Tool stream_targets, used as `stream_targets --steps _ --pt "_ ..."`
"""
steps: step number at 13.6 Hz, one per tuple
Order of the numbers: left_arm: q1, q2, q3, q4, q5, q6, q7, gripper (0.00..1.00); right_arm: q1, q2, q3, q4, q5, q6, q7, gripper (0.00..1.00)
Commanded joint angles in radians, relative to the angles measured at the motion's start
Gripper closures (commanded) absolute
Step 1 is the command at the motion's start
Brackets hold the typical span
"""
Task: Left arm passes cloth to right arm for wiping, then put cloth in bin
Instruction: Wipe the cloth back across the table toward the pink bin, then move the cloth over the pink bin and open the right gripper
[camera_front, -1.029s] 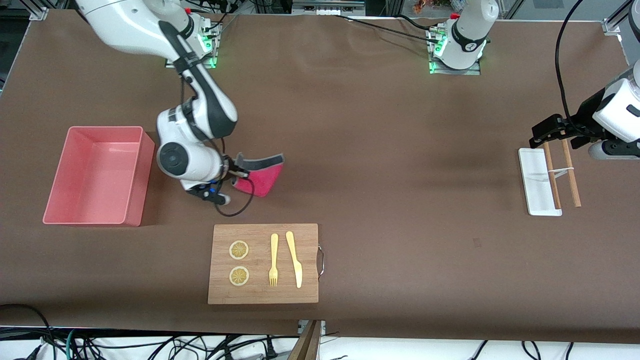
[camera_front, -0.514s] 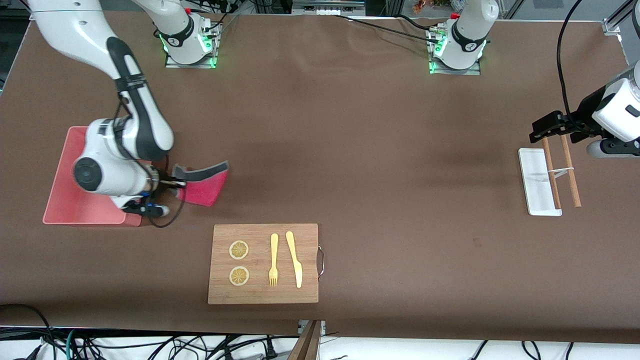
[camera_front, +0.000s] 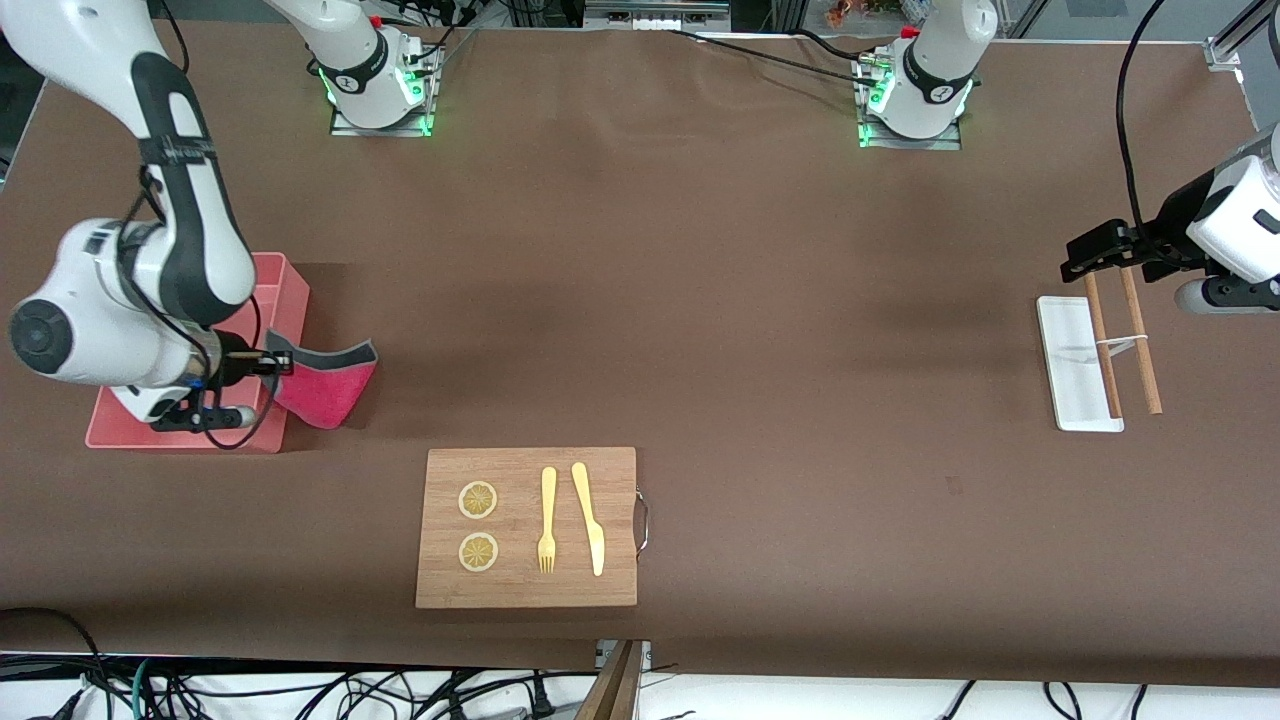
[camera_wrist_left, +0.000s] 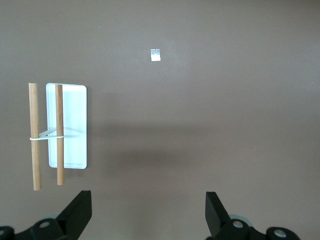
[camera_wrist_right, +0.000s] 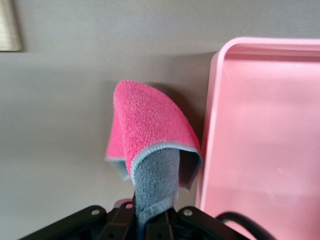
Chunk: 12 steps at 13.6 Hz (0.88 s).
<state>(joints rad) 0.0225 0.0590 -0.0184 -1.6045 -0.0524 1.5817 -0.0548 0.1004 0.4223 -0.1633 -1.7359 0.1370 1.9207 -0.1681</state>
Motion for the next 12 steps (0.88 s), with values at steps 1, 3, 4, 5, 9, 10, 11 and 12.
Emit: stream_targets --steps 1,3,4,5,9,10,11,12 --pt "0.004 0.008 0.005 0.031 0.002 -0.026 0.009 0.0 0.007 -0.049 -0.033 0.11 -0.036 -0.19 -0.016 1.0" --pt "0.004 0.008 0.005 0.031 0.003 -0.029 0.009 0.0 -0.004 -0.111 -0.041 0.119 -0.077 -0.252 -0.021 1.0" --pt "0.005 0.008 0.005 0.032 0.003 -0.028 0.009 0.0 -0.014 -0.14 -0.041 0.115 -0.106 -0.273 -0.03 1.0" --pt "0.011 0.008 0.005 0.032 0.003 -0.028 0.009 0.0 -0.025 -0.163 -0.041 0.113 -0.118 -0.298 -0.04 1.0" --pt "0.017 0.007 0.005 0.032 0.003 -0.028 0.009 0.0 -0.067 -0.215 -0.068 0.076 -0.175 -0.327 -0.099 1.0" --pt "0.017 0.007 0.003 0.032 0.002 -0.028 0.009 0.0 -0.067 -0.214 -0.07 0.063 -0.175 -0.324 -0.097 0.99" --pt "0.017 0.007 0.003 0.032 0.002 -0.028 0.009 0.0 -0.067 -0.214 -0.07 0.05 -0.175 -0.321 -0.09 0.82" --pt "0.017 0.008 0.003 0.032 0.002 -0.029 0.007 0.0 -0.067 -0.212 -0.07 0.05 -0.175 -0.315 -0.085 0.38"
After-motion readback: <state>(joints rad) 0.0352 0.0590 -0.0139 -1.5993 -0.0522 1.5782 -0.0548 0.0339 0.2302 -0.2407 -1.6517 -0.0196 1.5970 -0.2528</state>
